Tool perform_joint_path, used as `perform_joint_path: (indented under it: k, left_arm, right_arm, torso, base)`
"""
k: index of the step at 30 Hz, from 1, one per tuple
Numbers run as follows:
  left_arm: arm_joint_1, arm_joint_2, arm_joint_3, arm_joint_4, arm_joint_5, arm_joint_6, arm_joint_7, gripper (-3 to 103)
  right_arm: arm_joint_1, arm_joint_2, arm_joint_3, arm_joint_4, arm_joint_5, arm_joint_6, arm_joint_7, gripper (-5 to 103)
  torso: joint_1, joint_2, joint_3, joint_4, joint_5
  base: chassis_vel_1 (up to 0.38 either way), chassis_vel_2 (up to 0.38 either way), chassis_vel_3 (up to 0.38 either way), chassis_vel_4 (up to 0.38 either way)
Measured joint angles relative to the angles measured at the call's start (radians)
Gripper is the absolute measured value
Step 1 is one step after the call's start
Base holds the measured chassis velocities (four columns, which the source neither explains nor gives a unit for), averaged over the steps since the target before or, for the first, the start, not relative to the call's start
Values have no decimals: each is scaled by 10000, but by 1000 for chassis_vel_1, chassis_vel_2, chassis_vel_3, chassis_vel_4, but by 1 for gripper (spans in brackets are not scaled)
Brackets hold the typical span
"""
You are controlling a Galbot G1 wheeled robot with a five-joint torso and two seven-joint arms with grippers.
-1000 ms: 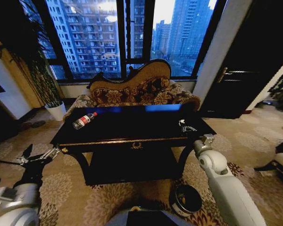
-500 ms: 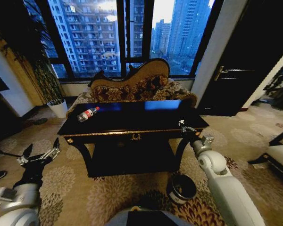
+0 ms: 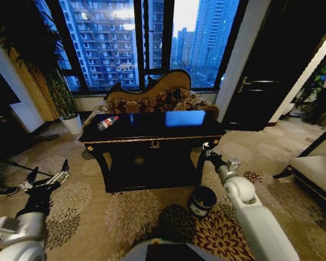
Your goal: Move to the front of the table and place the trash on the table into the trash bin.
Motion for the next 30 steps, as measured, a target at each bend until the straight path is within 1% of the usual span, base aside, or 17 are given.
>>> perform_joint_path:
  k: [3,4,5,6,7,9,10,12,13,15,19,20,23,28,29,30]
  left_arm:
    - [-17,-12,-21,39,-8,-41,94,100]
    - [-17,-12,-21,39,-8,-41,94,100]
    - [-19,-36,-31,53,-7,-70,119,100]
    - [-20,-71,-52,53,-9,-88,127,100]
    - [-20,-71,-52,53,-9,-88,127,100]
    - [-10,-148,-222,35,-97,-116,128,100]
    - [-10,-148,-222,35,-97,-116,128,100]
    - [4,-128,-394,34,-233,-130,127,100]
    - [4,-128,-394,34,-233,-130,127,100]
    - [47,-87,-543,30,-334,-140,127,100]
    - [74,-84,-585,20,-362,-140,126,100]
    - [85,-87,-588,18,-363,-140,126,100]
    - [121,-88,-576,-41,-333,-137,126,100]
    - [136,-84,-571,-106,-323,-125,123,100]
    - [140,-82,-571,-109,-323,-124,122,100]
    - [155,-82,-577,-110,-322,-124,121,100]
  right_arm:
    - [-126,98,-34,-757,-484,-179,0,0]
    - [-126,98,-34,-757,-484,-179,0,0]
    - [-106,179,-121,-1368,-876,-184,0,0]
    - [-54,243,-189,-1839,-1181,-145,0,0]
    - [-54,243,-189,-1839,-1181,-145,0,0]
    - [184,364,-339,-2980,-1843,-11,0,0]
    - [184,364,-339,-2980,-1843,-11,0,0]
    - [509,424,-536,-4172,-2348,149,0,0]
    - [509,424,-536,-4172,-2348,149,0,0]
    - [860,486,-660,-5129,-2844,232,-1,0]
    - [1114,535,-742,-5688,-3079,317,-2,0]
    - [1470,607,-822,-6300,-3236,403,-2,0]
    - [2131,804,-910,-7363,-3493,513,-1,0]
    - [2523,987,-918,-8147,-3869,548,0,0]
    - [2555,1012,-918,-8241,-3940,551,0,5]
    - [2574,1060,-901,-8355,-4082,573,1,16]
  torso:
    - [5,-3,1,-4,0]
    - [5,-3,1,-4,0]
    - [4,-3,1,-3,0]
    - [3,-3,0,-3,3]
    - [3,-3,0,-3,3]
    - [-5,3,-4,-2,2]
    - [-5,3,-4,-2,2]
    - [-6,4,-3,-1,3]
    - [-6,4,-3,-1,3]
    - [-4,3,-3,-4,0]
    - [-4,3,-2,-2,2]
    - [-5,3,-3,-2,1]
    - [-5,4,-3,-1,1]
    - [-4,3,-2,0,2]
    - [-4,2,-2,0,2]
    - [-4,2,-2,-2,1]
  base:
    - [0,0,0,0]
    - [0,0,0,0]
    - [0,0,0,0]
    - [0,0,0,0]
    - [0,0,0,0]
    - [0,0,0,0]
    - [0,0,0,0]
    - [0,0,0,0]
    - [0,0,0,0]
    - [0,0,0,0]
    - [0,0,0,0]
    - [0,0,0,0]
    - [0,0,0,0]
    - [0,0,0,0]
    - [0,0,0,0]
    - [0,0,0,0]
